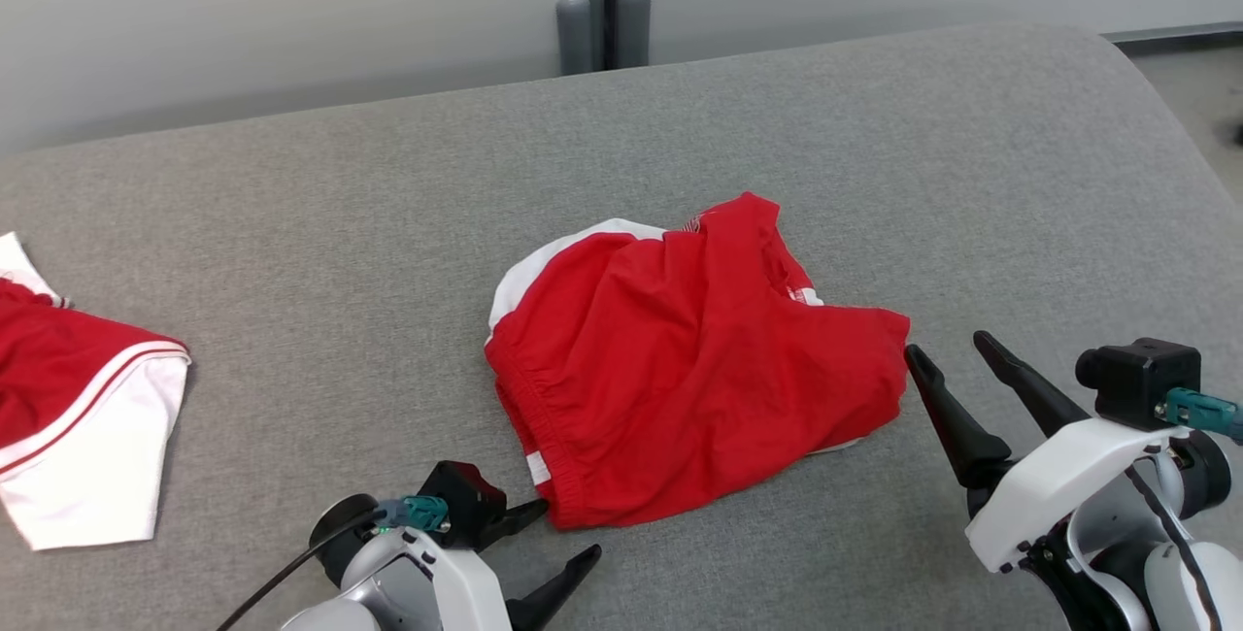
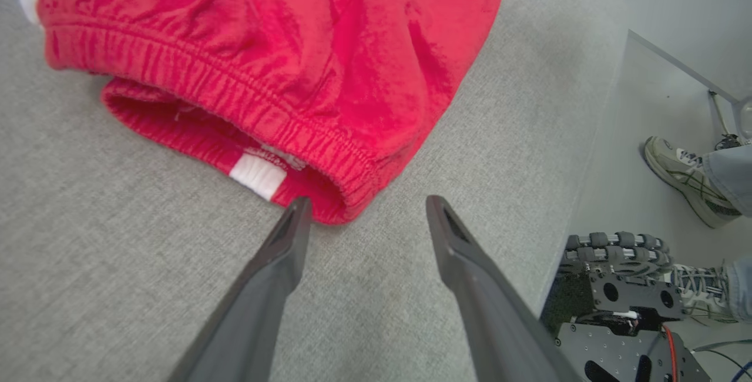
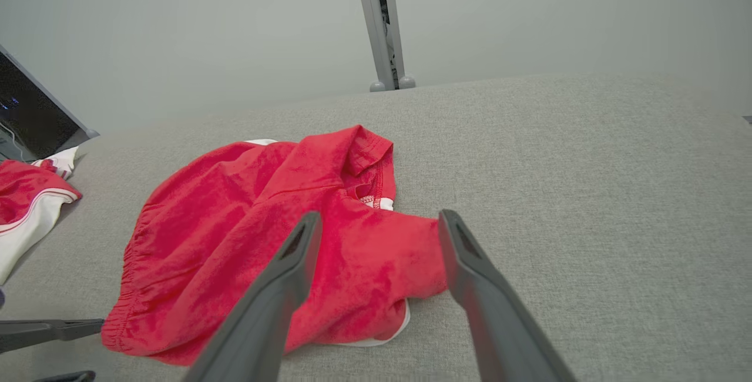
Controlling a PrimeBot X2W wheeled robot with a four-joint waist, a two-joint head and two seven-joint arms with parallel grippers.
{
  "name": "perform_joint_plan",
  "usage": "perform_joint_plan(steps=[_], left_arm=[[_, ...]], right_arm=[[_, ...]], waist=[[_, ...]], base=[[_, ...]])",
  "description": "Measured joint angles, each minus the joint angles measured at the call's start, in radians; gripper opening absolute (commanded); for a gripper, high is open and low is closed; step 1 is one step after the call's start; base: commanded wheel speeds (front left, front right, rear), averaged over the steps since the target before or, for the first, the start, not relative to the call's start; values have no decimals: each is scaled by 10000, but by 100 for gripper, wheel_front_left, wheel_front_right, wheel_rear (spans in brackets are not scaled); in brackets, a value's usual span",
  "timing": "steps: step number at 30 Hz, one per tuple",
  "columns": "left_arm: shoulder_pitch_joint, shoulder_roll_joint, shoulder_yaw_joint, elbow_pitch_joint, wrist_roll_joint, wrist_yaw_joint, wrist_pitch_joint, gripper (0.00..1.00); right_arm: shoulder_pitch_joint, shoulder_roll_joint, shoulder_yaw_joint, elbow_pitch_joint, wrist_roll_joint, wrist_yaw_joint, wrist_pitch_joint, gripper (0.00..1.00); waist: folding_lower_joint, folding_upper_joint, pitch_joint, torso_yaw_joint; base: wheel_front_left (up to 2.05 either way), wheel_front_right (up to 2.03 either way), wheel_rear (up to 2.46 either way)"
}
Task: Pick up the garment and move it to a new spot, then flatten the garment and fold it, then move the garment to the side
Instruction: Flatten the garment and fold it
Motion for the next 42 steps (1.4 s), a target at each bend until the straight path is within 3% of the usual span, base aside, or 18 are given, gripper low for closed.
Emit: perform_joint_plan(steps=[3, 5, 6, 8, 9, 10, 16, 28, 31, 35, 42], left_arm=[[-265, 31, -332, 109, -219, 0, -35, 98], [-415, 65, -445, 115, -324, 0, -238, 73], [-495, 81, -493, 121, -389, 0, -297, 56], [-582, 136, -585, 159, -481, 0, -366, 35], [-598, 161, -608, 163, -606, 0, -430, 5], [-627, 182, -644, 148, -769, 0, -443, 0], [-671, 190, -345, -21, -2374, 0, -297, 0], [-1129, 571, 918, -1012, -6067, 479, 2575, 0], [-1348, 1020, 1319, -1018, -7076, 650, 3469, 0], [-1603, 1536, 1946, -403, -8489, 1080, 4633, 0], [-1758, 1590, 2353, 1070, -9271, 1551, 5110, 0]], right_arm=[[39, 98, 10, 17, -48, 0, -31, 100], [40, 138, -21, 50, -52, 0, -113, 100], [40, 151, -38, 71, -54, 0, -119, 100], [45, 184, -65, 128, -73, 0, -163, 100], [49, 207, -77, 159, -88, 0, -194, 100], [50, 234, -77, 180, -105, 0, -205, 100], [112, 353, -100, 334, -140, 0, -261, 100], [145, 499, -33, 614, -209, 0, -61, 100], [145, 508, -2, 646, -207, 0, 13, 100], [149, 577, 61, 780, -138, 0, 142, 100], [136, 635, 217, 959, -56, 0, 199, 100]], waist=[[0, 0, 135, -190], [0, 0, 202, -270], [0, 0, 226, -294], [0, 0, 249, -310], [0, 0, 252, -304], [0, 0, 254, -295], [0, 0, 229, -181], [0, 0, 65, -54], [0, 0, 55, -91], [0, 0, 53, -211], [0, 0, 99, -373]], base=[[0, 0, 0], [0, 0, 0], [0, 0, 0], [0, 0, 0], [0, 0, 0], [0, 0, 0], [0, 0, 0], [0, 0, 0], [0, 0, 0], [0, 0, 0], [0, 0, 0]])
